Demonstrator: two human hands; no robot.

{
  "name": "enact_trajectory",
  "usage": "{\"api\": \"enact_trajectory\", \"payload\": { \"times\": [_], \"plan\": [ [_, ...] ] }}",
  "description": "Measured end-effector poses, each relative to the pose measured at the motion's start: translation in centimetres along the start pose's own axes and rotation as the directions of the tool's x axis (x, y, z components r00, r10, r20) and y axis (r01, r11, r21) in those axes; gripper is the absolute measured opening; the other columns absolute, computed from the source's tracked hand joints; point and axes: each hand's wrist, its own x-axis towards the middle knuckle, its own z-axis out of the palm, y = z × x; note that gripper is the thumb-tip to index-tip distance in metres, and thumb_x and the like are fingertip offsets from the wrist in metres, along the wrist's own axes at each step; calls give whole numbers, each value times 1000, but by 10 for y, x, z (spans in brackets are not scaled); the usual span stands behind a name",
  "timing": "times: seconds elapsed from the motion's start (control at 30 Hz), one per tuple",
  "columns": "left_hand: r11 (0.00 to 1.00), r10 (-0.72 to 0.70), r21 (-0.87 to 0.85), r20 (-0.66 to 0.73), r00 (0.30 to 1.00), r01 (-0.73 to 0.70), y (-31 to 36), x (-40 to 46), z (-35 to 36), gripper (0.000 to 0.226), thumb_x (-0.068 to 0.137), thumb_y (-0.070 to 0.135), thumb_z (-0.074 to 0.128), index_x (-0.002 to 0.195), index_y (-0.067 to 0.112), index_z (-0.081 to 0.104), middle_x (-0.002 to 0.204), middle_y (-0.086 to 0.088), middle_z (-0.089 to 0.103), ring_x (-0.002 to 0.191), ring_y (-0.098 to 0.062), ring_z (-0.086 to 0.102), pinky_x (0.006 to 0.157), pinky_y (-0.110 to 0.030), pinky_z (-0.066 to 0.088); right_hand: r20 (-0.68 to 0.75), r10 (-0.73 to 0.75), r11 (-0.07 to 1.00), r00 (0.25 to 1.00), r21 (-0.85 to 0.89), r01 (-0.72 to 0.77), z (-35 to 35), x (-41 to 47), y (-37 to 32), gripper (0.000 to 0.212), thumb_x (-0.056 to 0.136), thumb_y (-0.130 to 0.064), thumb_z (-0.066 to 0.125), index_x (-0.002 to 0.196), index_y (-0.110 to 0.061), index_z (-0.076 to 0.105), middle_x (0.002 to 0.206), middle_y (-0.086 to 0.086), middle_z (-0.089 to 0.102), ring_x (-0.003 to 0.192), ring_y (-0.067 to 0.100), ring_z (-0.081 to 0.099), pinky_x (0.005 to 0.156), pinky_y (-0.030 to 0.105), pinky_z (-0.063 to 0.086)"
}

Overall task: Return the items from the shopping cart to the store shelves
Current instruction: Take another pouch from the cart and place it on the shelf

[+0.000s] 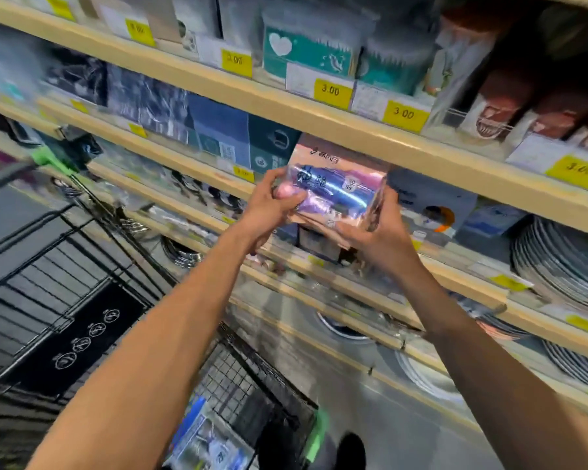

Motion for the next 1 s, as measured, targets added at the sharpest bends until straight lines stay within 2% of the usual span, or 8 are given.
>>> {"api": "enact_trajectory", "payload": {
  "times": [0.23, 0.3, 0.43, 0.5, 0.63, 0.7, 0.87, 1.0],
  "plan": [
    [929, 200, 296, 100, 975, -221, 15, 61, -3, 31, 90, 8, 68, 112, 11, 46, 92, 4, 58, 72, -4, 61, 66, -19, 55, -282, 121, 942, 952, -270, -200, 24, 46, 0, 34, 89, -30, 68, 110, -14, 46, 107, 2, 50, 100, 21, 46, 79, 32, 34],
    [889, 215, 405, 37, 976, -211, 18, 73, 0, 35, 88, 18, 72, 112, 10, 49, 97, -2, 63, 86, -17, 66, 77, -31, 58, -366, 97, 889, 926, -386, -246, 28, 56, -1, 20, 97, -27, 58, 103, -11, 47, 103, 11, 48, 101, 29, 46, 76, 30, 29],
    [455, 264, 888, -63, 962, -67, 1, 94, 1, 36, 89, 39, 67, 112, 11, 61, 108, -12, 69, 103, -32, 64, 79, -37, 47, -471, 115, 806, 874, -470, -359, 43, 66, 6, 23, 103, -17, 44, 113, -1, 56, 111, 20, 61, 105, 35, 55, 71, 32, 32],
    [377, 304, 921, -19, 953, -102, -11, 92, 3, 35, 96, 41, 56, 113, 11, 61, 105, -13, 69, 102, -34, 63, 73, -36, 42, -484, 100, 824, 869, -449, -345, 49, 59, 12, 25, 103, -19, 42, 117, -3, 55, 108, 15, 64, 103, 32, 56, 70, 30, 29],
    [539, 598, 756, -33, 801, -371, -32, 76, 5, 34, 102, 37, 39, 102, 9, 58, 78, -7, 65, 74, -29, 62, 67, -39, 44, -599, 70, 959, 798, -179, -219, 58, 37, 16, 24, 99, -23, 48, 118, -8, 51, 102, 8, 68, 96, 24, 63, 77, 37, 44],
    [500, 663, 757, -22, 749, -421, -31, 73, 6, 30, 102, 37, 41, 100, 11, 57, 72, -2, 63, 68, -26, 62, 64, -39, 44, -651, 46, 988, 758, -84, -132, 60, 31, 18, 18, 96, -22, 55, 110, -12, 48, 84, -4, 63, 78, 15, 61, 80, 41, 51],
    [534, 423, 841, -182, 887, -82, -12, 86, 21, 34, 92, 54, 53, 96, 23, 66, 89, 0, 74, 90, -24, 69, 73, -33, 45, -643, -84, 957, 761, -265, -118, 55, 33, 26, 20, 93, -25, 55, 108, -16, 65, 102, 6, 56, 82, 15, 57, 84, 39, 52],
    [639, 444, 757, -218, 869, -137, -13, 78, 17, 27, 86, 49, 65, 90, 23, 62, 82, 8, 69, 82, -15, 67, 72, -31, 50, -552, -94, 956, 829, -282, -79, 56, 33, 24, 30, 91, -27, 50, 113, -21, 69, 93, 3, 66, 84, 17, 61, 79, 43, 54]
  ]
}}
